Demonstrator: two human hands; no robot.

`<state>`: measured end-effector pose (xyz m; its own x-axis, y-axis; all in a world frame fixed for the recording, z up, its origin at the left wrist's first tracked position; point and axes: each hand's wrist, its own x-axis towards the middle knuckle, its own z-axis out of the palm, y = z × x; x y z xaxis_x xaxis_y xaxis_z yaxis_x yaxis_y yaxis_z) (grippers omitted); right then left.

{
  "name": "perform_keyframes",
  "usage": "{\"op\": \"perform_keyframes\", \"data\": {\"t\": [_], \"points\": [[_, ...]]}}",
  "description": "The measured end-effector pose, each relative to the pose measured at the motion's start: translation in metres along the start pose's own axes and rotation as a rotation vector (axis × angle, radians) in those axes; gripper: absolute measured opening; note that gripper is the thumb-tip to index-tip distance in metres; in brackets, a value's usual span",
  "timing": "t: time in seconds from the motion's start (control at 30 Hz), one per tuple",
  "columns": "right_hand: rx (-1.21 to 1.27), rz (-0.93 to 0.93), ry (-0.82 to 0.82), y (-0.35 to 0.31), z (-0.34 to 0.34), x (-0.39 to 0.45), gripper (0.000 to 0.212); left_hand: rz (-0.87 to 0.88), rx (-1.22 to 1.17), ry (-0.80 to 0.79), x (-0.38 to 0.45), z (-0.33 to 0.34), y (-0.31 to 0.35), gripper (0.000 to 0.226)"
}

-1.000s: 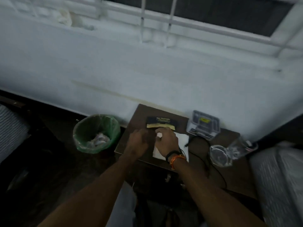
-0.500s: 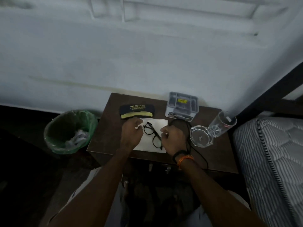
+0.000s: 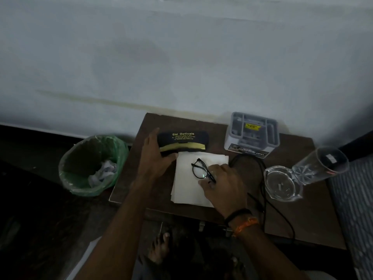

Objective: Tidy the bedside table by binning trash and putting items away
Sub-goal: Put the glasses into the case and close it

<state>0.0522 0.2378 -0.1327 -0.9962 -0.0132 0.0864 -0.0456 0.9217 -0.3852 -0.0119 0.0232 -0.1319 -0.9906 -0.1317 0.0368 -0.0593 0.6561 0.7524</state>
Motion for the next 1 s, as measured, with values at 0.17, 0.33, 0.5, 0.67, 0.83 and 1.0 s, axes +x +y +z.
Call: {"op": "perform_keyframes", "data": {"t": [0.17, 0.33, 0.5, 0.67, 0.83, 1.0], "points": [[0.054, -0.001, -0.058, -0.005, -0.001, 0.010, 0.011, 0.016, 0.004, 0.005, 0.012, 0.002, 0.001, 0.083], [0.201, 0.048, -0.112, -0.008, -0.010, 0.024, 0.012, 0.088, 0.025, 0.040, 0.019, 0.001, -0.008, 0.061], [0.414, 0.096, -0.114, -0.009, -0.028, 0.038, 0.011, 0.012, -0.077, 0.055, 0.022, -0.009, -0.019, 0.060], [0.790, 0.180, -0.214, -0.010, -0.039, 0.053, 0.014, -0.036, -0.206, -0.069, 0.022, -0.011, -0.017, 0.099], [0.959, 0.223, -0.281, -0.014, -0.036, 0.059, 0.014, 0.012, -0.044, -0.053, 0.027, -0.006, -0.017, 0.106], [0.968, 0.243, -0.298, -0.011, -0.028, 0.060, 0.014, 0.009, -0.046, -0.068, 0.028, -0.009, -0.018, 0.094]]}}
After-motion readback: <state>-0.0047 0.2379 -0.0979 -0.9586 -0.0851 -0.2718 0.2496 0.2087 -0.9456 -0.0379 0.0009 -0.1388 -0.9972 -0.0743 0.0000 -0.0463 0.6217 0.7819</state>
